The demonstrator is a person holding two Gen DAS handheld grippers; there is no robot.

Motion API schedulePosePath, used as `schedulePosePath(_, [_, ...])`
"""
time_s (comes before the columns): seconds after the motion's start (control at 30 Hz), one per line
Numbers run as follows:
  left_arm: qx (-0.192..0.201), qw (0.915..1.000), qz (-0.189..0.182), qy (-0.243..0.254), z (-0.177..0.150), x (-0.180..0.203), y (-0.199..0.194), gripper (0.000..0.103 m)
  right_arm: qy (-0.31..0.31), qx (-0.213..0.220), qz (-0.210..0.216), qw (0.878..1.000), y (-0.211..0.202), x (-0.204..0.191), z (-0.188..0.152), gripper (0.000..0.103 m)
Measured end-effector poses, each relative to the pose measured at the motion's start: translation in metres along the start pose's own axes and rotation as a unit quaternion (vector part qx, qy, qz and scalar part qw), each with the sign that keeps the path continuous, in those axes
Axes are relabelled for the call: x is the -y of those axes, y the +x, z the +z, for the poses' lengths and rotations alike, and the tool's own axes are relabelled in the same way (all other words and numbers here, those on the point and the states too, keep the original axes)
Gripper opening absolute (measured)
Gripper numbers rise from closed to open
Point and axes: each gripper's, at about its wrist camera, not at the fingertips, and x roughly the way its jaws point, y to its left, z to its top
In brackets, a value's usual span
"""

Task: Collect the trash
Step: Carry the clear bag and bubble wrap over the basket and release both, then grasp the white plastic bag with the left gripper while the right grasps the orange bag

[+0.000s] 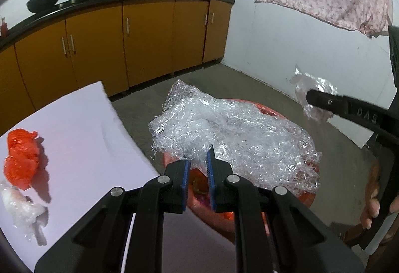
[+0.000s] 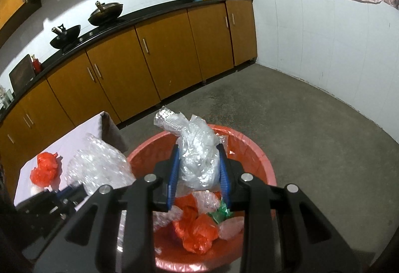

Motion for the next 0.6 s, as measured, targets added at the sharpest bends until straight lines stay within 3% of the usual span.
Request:
schedulePosePath(0.07, [-0.006, 1.0000, -0.006, 0.000, 0.000, 0.001, 0.006, 0.013, 0.005, 0.000, 0.003, 1.000, 0.004, 0.001, 0.002, 0.034])
schedulePosePath(0.17, [-0.016, 0.9998, -0.010, -0.001, -0.001, 0.004, 0.014, 0.019, 0.011, -0.001, 0.010, 1.000, 0.010, 0.003, 0.003, 0.045])
schedulePosePath(0.23, [-0.021, 0.9997, -0.011, -0.001, -0.004, 0.004, 0.016, 0.035, 0.012, -0.002, 0.011, 1.000, 0.012, 0.004, 0.002, 0.050])
schedulePosePath(0.6, [-0.012, 0.9993, 0.026, -0.023, -0.015, -0.018, -0.002, 0.048, 0.005, -0.010, 0.002, 1.000, 0.011, 0.004, -0.013, 0.051])
